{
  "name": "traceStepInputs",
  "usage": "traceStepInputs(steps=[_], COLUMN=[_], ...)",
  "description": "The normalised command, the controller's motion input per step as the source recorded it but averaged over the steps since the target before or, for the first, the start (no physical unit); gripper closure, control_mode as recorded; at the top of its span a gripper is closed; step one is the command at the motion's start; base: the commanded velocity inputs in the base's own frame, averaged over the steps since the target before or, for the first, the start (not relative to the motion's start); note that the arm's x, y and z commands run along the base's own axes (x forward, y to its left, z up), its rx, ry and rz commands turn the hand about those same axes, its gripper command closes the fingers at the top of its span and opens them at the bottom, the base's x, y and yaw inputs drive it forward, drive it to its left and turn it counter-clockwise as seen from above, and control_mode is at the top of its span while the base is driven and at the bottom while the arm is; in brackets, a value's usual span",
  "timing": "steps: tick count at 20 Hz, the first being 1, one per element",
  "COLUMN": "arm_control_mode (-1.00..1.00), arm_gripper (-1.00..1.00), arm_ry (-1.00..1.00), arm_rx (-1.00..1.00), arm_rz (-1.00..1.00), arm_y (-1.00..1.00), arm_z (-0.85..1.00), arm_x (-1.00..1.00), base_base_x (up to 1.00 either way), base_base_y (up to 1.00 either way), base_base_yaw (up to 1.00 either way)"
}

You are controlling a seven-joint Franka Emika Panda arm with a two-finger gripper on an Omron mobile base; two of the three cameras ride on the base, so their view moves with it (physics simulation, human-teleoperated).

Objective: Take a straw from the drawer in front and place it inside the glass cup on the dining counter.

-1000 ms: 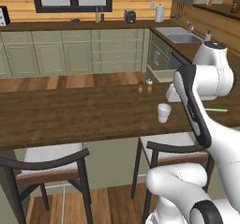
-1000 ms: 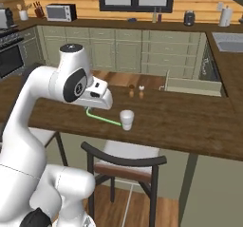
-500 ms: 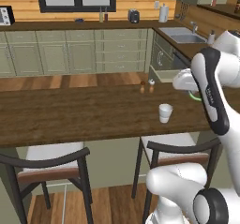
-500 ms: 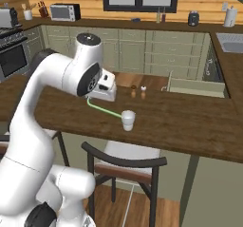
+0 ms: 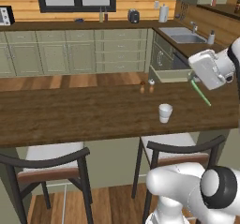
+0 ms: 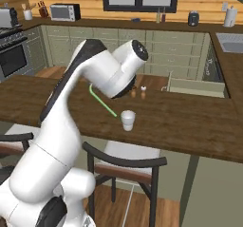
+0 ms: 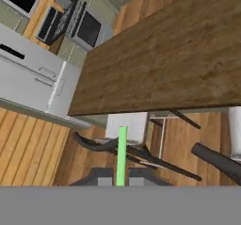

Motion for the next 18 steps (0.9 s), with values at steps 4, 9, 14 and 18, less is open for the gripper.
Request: traceStepInputs(steps=[4,9,14,18], arm_control_mode=[-1.0,-1.0,-1.0,-1.0], arm_gripper=[1.0,1.0,1.0,1.0], arm_ry=[0.0,0.0,0.04,0.07], arm_rx=[0.54,0.25,0.07,0.0], arm_rz=[0.0,0.0,0.0,0.0], arm_y=[-0.04,-0.09,0.0,-0.15], arm_z=[0.0,0.0,0.0,-0.11], arm_x=[0.54,0.81,0.83,0.68], base_base_x=[0.0,0.0,0.0,0.0], base_base_y=[0.0,0.0,0.0,0.0], base_base_yaw=[0.0,0.0,0.0,0.0])
